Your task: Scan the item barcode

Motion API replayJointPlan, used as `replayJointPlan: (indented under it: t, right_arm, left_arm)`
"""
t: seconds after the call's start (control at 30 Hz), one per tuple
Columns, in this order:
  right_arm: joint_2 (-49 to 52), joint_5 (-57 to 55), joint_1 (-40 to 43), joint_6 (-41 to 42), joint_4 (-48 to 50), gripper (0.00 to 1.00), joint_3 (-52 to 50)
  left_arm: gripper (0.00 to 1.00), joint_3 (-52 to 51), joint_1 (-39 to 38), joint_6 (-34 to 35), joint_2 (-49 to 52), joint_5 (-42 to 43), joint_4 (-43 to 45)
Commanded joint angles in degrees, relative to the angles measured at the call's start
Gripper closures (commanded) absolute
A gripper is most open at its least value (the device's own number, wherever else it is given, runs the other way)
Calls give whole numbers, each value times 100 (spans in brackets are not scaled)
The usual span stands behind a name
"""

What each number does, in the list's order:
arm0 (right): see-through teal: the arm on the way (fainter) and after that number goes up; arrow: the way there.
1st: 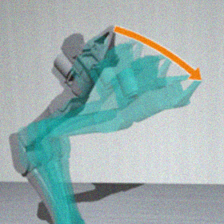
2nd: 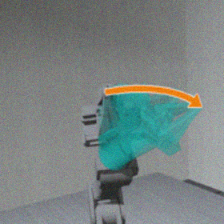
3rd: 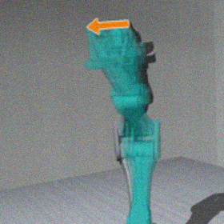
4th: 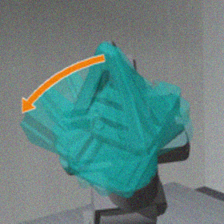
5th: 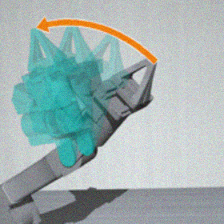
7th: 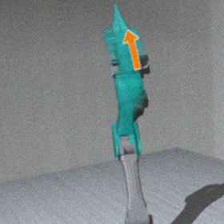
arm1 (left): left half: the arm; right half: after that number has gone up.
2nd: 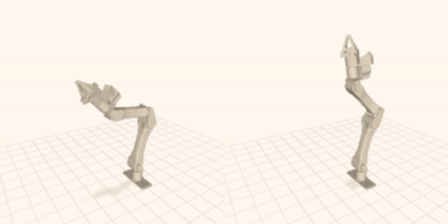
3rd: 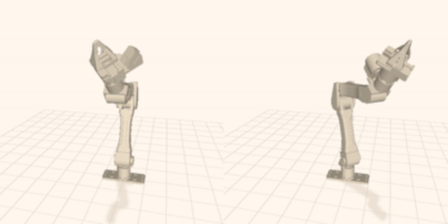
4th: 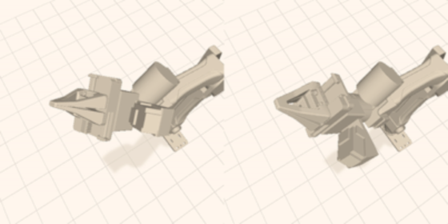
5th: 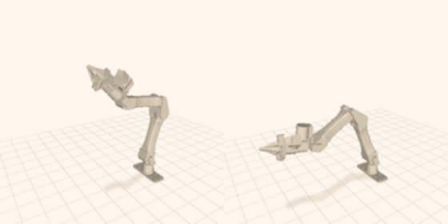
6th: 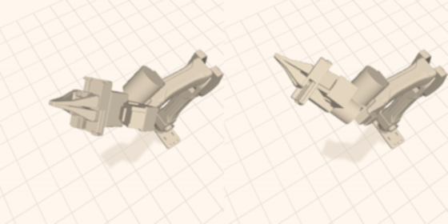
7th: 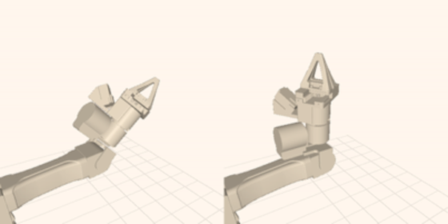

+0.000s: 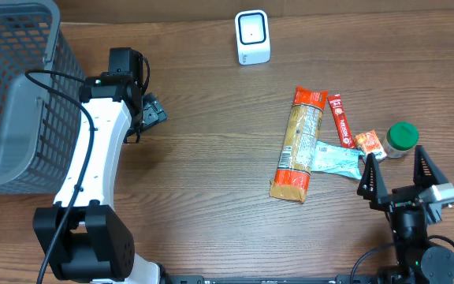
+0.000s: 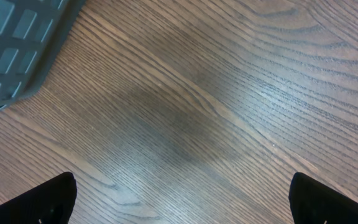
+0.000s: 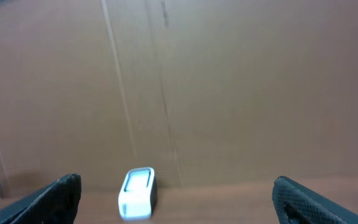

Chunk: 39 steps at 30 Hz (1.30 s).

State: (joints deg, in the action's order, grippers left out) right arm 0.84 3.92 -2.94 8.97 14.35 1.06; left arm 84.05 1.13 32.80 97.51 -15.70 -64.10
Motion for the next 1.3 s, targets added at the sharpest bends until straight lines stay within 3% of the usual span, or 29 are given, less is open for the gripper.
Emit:
replayJointPlan:
  t: [0.0,0.3,0.53,0.77,1.27]
  right_arm:
    - [-68,24,44,2,-107,0,-63]
    - [-68,212,44,2,-1904,0,-63]
    - [-68,177,44,-262,-1875,0,-63]
    - [-68,175,44,-1102,-1875,0,-63]
    - [-68,216,44,-1032,-1869,0,-61]
  left_arm:
    - [0,81,-42,-66,-109,-79,4]
    - [0,81,-42,-66,-109,-79,4]
    - [0,81,-42,-68,-109,-79,4]
    - [0,81,-42,-66,-109,-79,4]
    - [0,81,-42,-66,-109,-79,4]
